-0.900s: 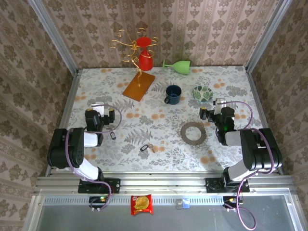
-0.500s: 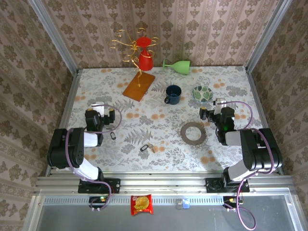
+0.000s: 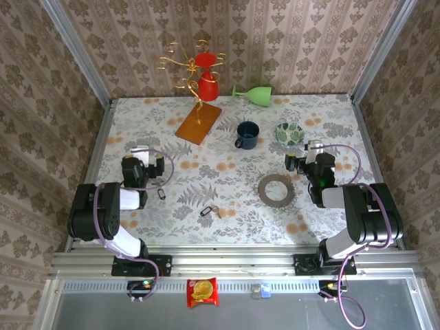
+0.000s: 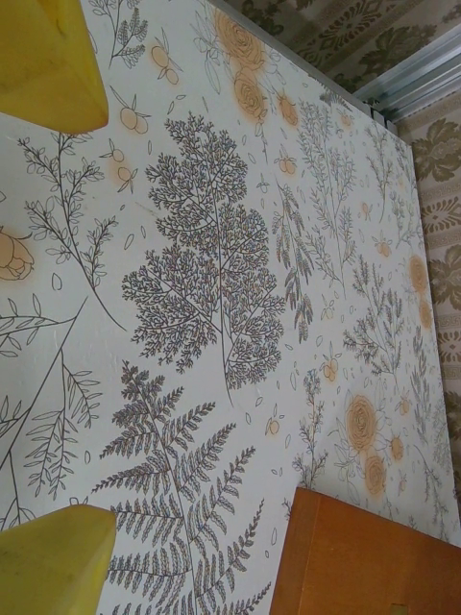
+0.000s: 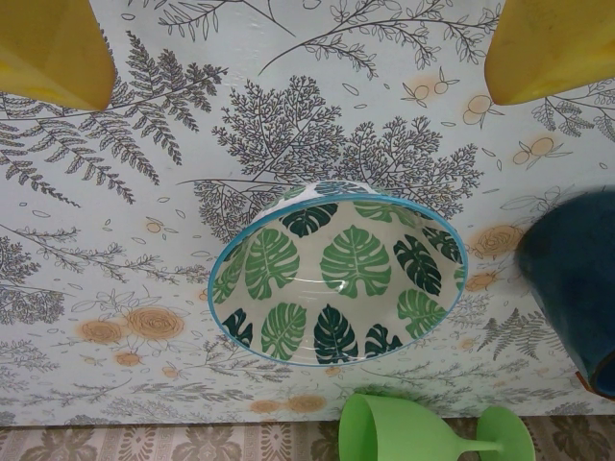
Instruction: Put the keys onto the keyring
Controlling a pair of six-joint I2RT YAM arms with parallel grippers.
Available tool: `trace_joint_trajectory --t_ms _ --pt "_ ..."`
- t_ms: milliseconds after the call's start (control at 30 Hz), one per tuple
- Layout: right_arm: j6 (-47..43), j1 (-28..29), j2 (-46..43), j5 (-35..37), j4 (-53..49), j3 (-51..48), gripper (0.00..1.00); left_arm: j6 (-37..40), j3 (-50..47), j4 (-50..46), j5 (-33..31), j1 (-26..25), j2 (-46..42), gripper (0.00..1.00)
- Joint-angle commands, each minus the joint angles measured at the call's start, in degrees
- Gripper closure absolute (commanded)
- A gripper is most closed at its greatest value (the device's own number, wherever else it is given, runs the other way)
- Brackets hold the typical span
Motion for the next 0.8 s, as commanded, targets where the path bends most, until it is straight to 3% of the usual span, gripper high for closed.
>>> trace_joint_trajectory --t_ms 0,167,300,400,633,767 --pt "0.6 0.3 0.1 1.4 0.3 1.0 0.00 -0.5 0.6 1.0 0.7 0.6 -0.7 0.00" --pt "0.1 0.3 -3.9 1.0 -4.2 1.8 0.00 -1.4 -7.2 14.2 -1.9 0.6 -2.3 0.00" --pt "1.7 0.8 -12.1 5.0 -18.6 5.7 0.04 -2.2 -12.5 20.3 -4.3 0.6 -7.1 0.00" --pt "4.6 2.2 -17.4 7.2 -24.5 6.8 0.09 -2.1 -12.5 14.5 -6.0 0.0 -14.0 0.00" --pt "13.5 10.5 -28.3 9.5 -51.1 12.9 0.17 -5.9 -1.5 -16.9 -1.9 -0.4 -30.3 0.03" --pt "21.6 15.3 -30.5 9.9 -65.6 16.4 0.21 -8.9 0.4 -20.8 1.6 -3.2 -33.4 0.07"
